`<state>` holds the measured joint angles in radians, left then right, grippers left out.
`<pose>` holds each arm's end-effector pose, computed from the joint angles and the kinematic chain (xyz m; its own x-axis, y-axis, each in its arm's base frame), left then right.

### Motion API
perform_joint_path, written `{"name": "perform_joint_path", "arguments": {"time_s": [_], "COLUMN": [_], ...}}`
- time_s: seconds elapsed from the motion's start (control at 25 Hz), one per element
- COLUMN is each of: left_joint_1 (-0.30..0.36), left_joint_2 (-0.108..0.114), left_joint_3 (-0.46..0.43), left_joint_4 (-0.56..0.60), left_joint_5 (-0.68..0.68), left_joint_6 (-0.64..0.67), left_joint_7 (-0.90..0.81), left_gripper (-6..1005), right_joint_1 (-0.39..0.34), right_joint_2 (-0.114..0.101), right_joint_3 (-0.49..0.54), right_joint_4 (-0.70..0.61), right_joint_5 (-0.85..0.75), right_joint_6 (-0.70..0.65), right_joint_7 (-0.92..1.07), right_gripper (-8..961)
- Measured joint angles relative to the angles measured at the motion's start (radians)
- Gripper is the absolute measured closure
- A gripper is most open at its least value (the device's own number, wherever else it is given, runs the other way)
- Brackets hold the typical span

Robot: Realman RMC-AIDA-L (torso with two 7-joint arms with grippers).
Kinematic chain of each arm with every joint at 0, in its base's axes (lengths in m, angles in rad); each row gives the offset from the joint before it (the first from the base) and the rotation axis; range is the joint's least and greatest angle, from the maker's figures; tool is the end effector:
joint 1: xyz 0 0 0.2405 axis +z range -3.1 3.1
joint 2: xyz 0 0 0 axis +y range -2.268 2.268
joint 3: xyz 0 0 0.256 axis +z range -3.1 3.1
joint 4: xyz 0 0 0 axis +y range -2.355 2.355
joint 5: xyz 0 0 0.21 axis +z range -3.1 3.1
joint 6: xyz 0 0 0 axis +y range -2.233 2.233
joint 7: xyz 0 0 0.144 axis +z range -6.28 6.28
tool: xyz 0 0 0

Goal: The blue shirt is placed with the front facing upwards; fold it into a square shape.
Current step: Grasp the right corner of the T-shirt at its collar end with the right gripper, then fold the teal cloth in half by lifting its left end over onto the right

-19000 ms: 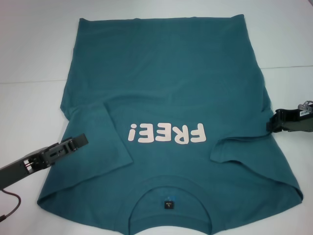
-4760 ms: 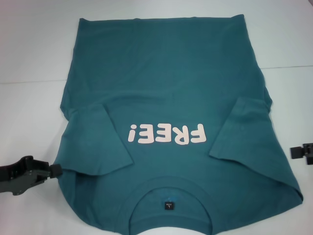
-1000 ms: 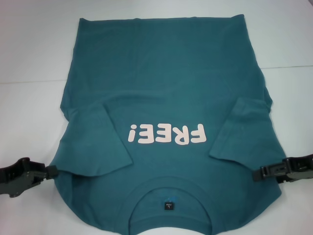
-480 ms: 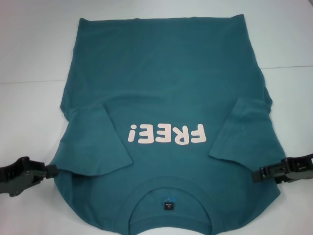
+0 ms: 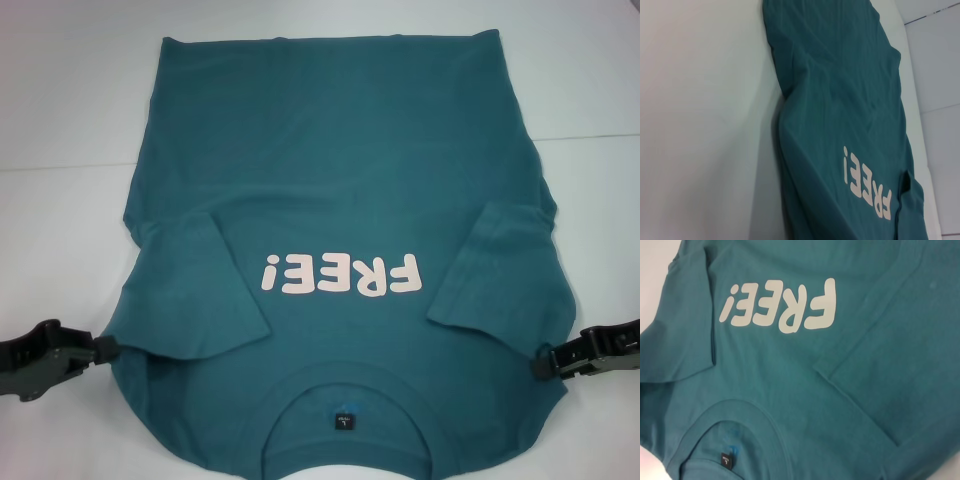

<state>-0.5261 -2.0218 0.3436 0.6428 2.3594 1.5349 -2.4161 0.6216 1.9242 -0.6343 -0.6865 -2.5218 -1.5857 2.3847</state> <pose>-0.3289 0.3198 0.0365 -0.1234 0.8898 0.4393 0.9776 0.0328 0.2081 0.3165 0.3395 0.0551 0.2094 -0.9658 -0.1529 -0.9736 -0.1914 -0.1246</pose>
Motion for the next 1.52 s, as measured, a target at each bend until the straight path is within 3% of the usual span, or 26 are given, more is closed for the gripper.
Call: {"name": "perform_joint_path", "arguments": {"time_s": [0.44, 0.8, 1.52], "left_joint_1": [0.000, 0.003, 0.077], "left_joint_2": [0.004, 0.009, -0.005], "left_joint_3": [0.007, 0.026, 0.074], "left_joint_4": [0.005, 0.060, 0.214], "left_joint_5": [0.012, 0.096, 0.222], "left_joint_6": [0.021, 0.145, 0.404], "left_joint_7": [0.010, 0.025, 0.054], "left_gripper": [987, 987, 987], "right_joint_1": [-0.004, -0.024, -0.066], "right_joint_2": [-0.011, -0.041, -0.049], "right_joint_3": [-0.001, -0.001, 0.002], "right_joint_4": [0.000, -0.021, -0.167], "right_joint_5": [-0.011, -0.019, -0.123], "right_joint_6": [-0.019, -0.108, -0.325], "right_joint_7": [0.001, -0.002, -0.023], "right_gripper": [910, 921, 923]}}
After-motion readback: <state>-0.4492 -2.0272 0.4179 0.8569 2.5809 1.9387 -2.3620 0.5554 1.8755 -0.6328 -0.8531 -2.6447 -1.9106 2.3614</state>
